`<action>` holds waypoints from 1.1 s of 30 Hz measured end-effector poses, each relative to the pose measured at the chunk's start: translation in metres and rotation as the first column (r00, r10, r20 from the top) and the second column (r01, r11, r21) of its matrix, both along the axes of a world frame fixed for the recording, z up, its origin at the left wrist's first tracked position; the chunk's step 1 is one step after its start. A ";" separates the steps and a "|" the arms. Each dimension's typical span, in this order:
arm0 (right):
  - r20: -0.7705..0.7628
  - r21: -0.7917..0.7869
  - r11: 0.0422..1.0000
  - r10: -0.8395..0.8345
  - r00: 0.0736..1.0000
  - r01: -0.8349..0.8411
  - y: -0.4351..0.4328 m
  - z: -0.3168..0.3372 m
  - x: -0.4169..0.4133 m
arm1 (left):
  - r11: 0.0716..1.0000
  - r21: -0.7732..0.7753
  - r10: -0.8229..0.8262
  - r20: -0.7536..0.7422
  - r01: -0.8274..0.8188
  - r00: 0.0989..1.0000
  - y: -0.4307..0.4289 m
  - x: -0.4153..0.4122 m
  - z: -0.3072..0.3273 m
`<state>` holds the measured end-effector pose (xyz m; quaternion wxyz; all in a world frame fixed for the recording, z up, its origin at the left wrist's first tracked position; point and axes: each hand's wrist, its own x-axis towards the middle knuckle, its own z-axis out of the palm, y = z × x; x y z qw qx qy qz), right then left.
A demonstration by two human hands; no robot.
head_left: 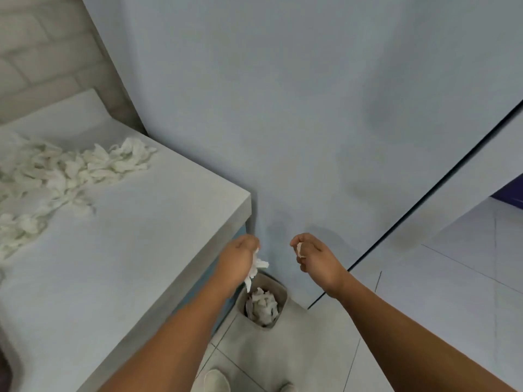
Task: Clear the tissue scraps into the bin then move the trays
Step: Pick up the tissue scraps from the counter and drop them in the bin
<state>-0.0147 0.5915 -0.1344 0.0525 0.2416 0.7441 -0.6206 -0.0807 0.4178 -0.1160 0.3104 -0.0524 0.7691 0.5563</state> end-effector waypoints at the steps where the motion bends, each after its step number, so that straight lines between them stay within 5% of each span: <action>1: 0.024 0.039 0.999 0.015 1.000 -0.016 0.003 -0.013 0.003 | 1.000 -0.019 -0.002 0.000 0.002 1.000 0.004 0.003 -0.012; 9: 0.196 0.206 0.950 0.193 0.961 -0.233 0.012 -0.122 0.014 | 0.959 -0.215 -0.180 0.044 0.185 0.983 0.015 -0.004 -0.154; 23: 0.269 0.173 0.985 -0.055 0.962 0.008 0.016 -0.359 0.003 | 0.832 -0.490 -0.223 0.136 0.261 0.965 -0.002 0.002 -0.453; 33: 0.311 0.158 0.987 -0.057 0.949 0.008 0.006 -0.444 0.027 | 0.747 -0.588 -0.368 0.022 0.310 0.929 0.017 -0.027 -0.563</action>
